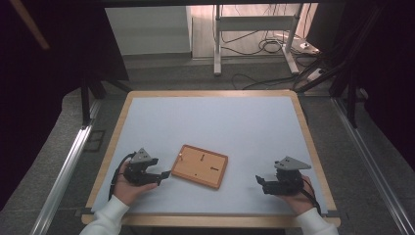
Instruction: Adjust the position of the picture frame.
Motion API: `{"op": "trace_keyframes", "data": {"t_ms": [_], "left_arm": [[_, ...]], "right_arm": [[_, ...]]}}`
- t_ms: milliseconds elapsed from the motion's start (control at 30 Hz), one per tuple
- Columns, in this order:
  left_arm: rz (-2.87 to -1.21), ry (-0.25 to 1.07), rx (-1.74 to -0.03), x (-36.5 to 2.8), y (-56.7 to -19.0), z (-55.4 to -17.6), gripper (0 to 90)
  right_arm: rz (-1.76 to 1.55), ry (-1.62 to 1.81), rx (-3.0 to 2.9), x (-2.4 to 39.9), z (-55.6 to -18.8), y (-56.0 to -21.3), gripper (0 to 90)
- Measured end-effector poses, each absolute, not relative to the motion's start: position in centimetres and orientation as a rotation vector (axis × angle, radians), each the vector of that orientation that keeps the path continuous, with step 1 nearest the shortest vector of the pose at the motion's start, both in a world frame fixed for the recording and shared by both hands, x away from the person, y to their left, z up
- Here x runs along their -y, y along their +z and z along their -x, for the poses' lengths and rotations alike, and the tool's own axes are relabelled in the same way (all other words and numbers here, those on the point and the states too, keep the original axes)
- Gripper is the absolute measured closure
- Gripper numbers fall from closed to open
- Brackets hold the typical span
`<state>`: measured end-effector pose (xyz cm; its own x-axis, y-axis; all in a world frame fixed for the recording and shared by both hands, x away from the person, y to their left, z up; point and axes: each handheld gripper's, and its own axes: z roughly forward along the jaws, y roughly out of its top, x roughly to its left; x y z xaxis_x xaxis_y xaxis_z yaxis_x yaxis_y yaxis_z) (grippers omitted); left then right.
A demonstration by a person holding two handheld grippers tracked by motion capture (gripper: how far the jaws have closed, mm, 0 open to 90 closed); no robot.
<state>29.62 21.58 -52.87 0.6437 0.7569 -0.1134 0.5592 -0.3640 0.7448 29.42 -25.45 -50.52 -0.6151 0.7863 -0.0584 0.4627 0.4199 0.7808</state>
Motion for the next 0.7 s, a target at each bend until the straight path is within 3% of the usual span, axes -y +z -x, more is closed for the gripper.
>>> {"op": "trace_keyframes", "data": {"t_ms": [700], "left_arm": [[-2.069,0.312,-1.033,-21.7,-52.56,-29.62,26.1]], "right_arm": [[-1.08,1.009,-2.28,25.38,-29.09,-50.59,12.2]]}}
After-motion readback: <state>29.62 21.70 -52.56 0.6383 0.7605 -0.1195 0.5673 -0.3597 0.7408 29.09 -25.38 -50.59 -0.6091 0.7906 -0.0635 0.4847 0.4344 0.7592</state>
